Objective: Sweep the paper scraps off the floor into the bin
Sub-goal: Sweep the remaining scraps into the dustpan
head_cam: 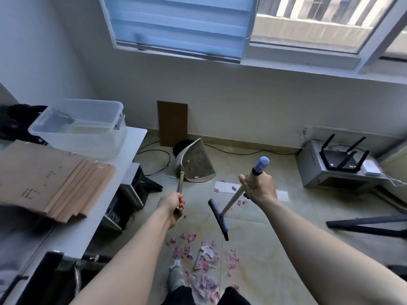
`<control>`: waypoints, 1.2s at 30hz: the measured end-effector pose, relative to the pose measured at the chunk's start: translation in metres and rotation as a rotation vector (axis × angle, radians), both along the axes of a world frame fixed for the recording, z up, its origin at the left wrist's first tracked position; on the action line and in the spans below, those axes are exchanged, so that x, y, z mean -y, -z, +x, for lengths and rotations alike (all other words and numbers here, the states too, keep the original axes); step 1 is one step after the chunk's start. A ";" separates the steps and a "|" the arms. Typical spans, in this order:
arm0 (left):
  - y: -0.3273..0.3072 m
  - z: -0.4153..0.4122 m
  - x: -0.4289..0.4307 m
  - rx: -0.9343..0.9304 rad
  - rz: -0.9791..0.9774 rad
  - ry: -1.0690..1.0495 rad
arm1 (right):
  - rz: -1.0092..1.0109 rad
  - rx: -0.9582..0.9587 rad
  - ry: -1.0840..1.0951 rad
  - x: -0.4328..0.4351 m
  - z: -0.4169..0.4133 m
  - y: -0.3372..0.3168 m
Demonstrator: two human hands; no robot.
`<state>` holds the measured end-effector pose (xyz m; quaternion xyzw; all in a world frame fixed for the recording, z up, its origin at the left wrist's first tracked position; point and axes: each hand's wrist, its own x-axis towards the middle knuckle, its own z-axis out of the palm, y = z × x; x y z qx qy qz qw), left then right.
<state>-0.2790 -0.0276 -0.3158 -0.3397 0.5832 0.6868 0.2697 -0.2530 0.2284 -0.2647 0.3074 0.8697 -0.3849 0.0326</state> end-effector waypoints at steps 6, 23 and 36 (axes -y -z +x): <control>0.009 0.086 -0.031 0.059 -0.082 -0.019 | -0.087 0.022 0.027 -0.043 0.084 0.022; 0.035 0.229 -0.005 0.232 -0.102 0.002 | -0.084 0.182 0.060 -0.056 0.235 0.071; 0.097 0.319 0.041 0.413 0.035 0.267 | -0.025 0.290 0.164 -0.014 0.332 0.101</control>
